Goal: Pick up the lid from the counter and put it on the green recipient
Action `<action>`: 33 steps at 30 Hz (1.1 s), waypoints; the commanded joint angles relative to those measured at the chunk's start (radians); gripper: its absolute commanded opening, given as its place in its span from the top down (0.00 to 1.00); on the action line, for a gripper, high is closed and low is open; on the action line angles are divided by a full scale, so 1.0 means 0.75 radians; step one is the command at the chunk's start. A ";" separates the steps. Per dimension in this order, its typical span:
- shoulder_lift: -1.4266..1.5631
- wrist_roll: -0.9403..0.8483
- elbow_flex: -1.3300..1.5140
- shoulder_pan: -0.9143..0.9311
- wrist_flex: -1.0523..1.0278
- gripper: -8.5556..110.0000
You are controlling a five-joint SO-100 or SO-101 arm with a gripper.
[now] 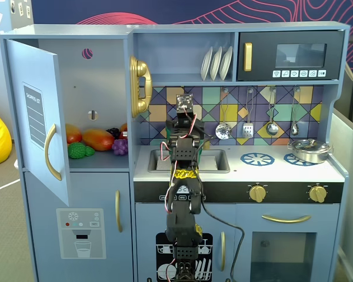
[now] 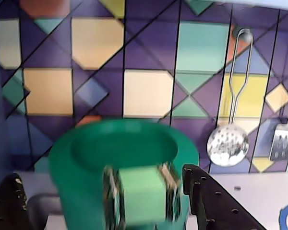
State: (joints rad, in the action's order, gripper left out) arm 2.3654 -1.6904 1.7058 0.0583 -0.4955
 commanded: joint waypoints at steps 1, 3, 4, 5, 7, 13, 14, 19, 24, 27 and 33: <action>0.182 -0.012 0.072 0.022 -0.059 0.64; 0.252 -0.006 0.133 0.022 -0.096 0.64; 0.288 -0.006 0.170 0.022 -0.100 0.64; 0.323 -0.008 0.207 0.020 -0.110 0.64; 0.387 -0.010 0.276 0.016 -0.121 0.64; 0.577 -0.006 0.495 0.035 -0.194 0.66; 0.614 -0.006 0.540 0.045 -0.219 0.66; 0.794 -0.018 0.761 0.098 -0.399 0.69; 0.916 -0.055 0.955 0.123 -0.630 0.74; 0.959 -0.067 1.053 0.098 -0.747 0.78; 1.037 -0.059 1.293 0.063 -0.890 0.90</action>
State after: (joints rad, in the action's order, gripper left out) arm 3.1155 -1.7242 2.6216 0.1273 -1.1091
